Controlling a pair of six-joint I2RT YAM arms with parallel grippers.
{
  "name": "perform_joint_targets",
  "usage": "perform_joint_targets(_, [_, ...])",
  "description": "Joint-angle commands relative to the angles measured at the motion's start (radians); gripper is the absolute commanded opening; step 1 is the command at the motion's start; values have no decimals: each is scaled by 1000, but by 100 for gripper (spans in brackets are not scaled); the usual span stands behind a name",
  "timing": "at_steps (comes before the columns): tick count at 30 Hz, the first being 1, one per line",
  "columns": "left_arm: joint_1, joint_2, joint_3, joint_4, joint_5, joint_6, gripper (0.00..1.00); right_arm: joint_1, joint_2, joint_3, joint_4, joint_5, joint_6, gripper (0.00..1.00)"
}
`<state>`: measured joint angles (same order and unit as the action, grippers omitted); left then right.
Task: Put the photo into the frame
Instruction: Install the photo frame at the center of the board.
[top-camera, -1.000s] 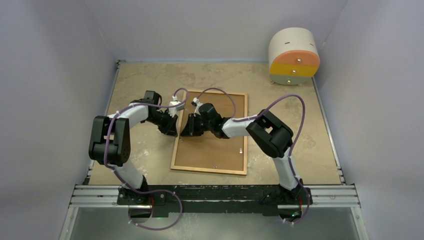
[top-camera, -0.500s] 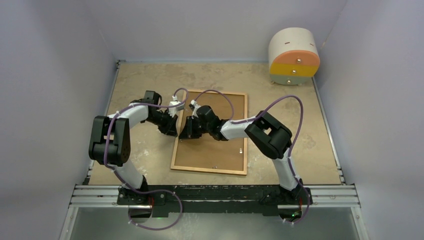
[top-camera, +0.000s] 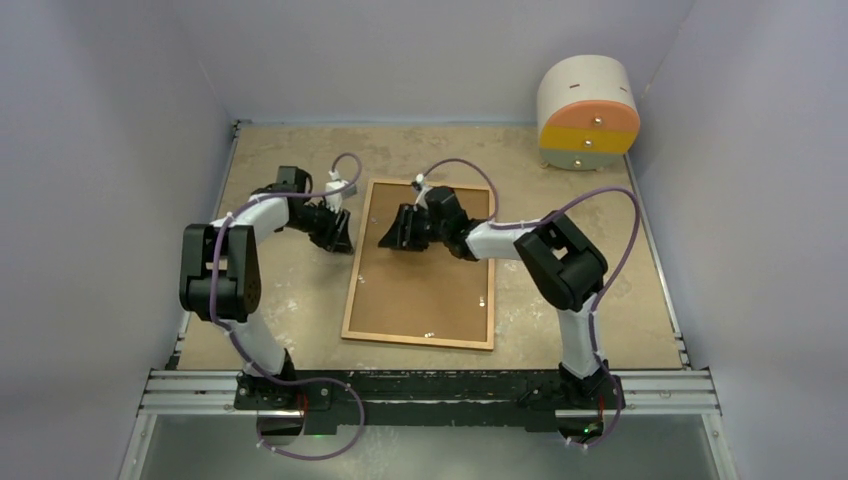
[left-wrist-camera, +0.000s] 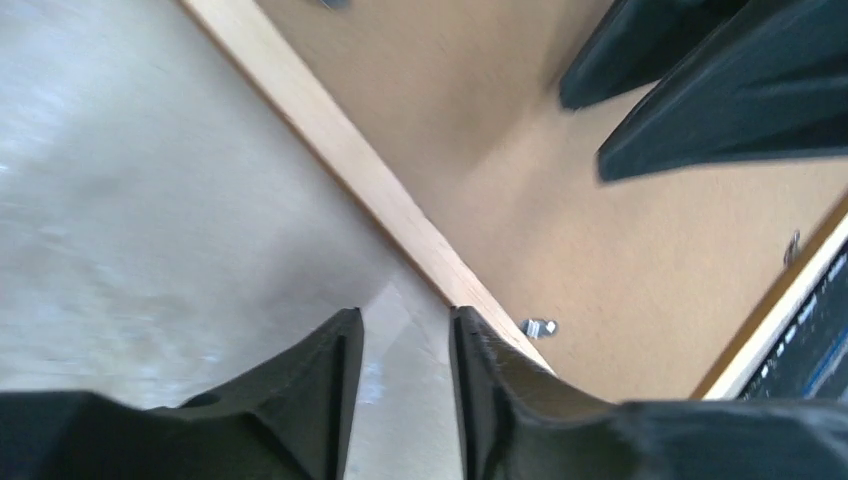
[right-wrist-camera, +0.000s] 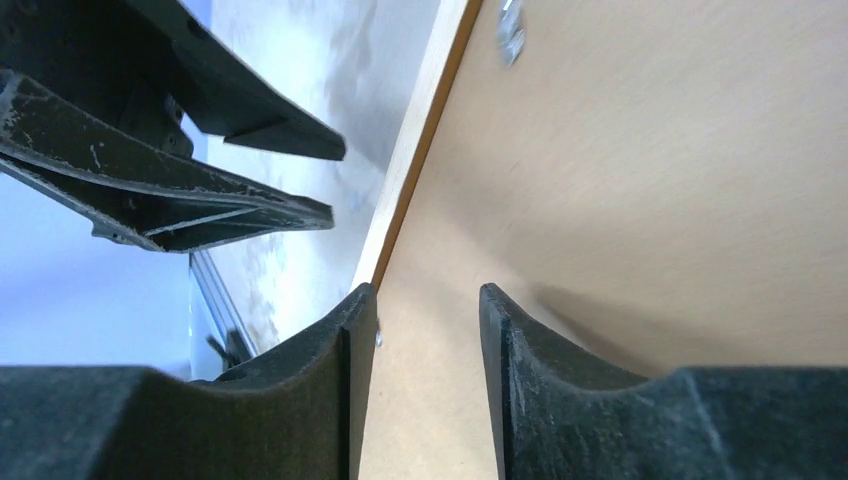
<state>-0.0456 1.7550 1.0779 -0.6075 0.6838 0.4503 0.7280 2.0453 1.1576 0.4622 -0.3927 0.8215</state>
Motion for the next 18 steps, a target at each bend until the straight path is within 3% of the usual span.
perform_joint_targets(1, [27,39,102,85,80,-103,43,-59,-38,63,-25,3,-26,47])
perform_joint_targets(10, [24,169,143,91,118,-104,40,-79,111,224,-95,-9,-52,48])
perform_joint_targets(18, [22,217,151,83,135,-90,25,-85,198,344,-127,-9,-77,40])
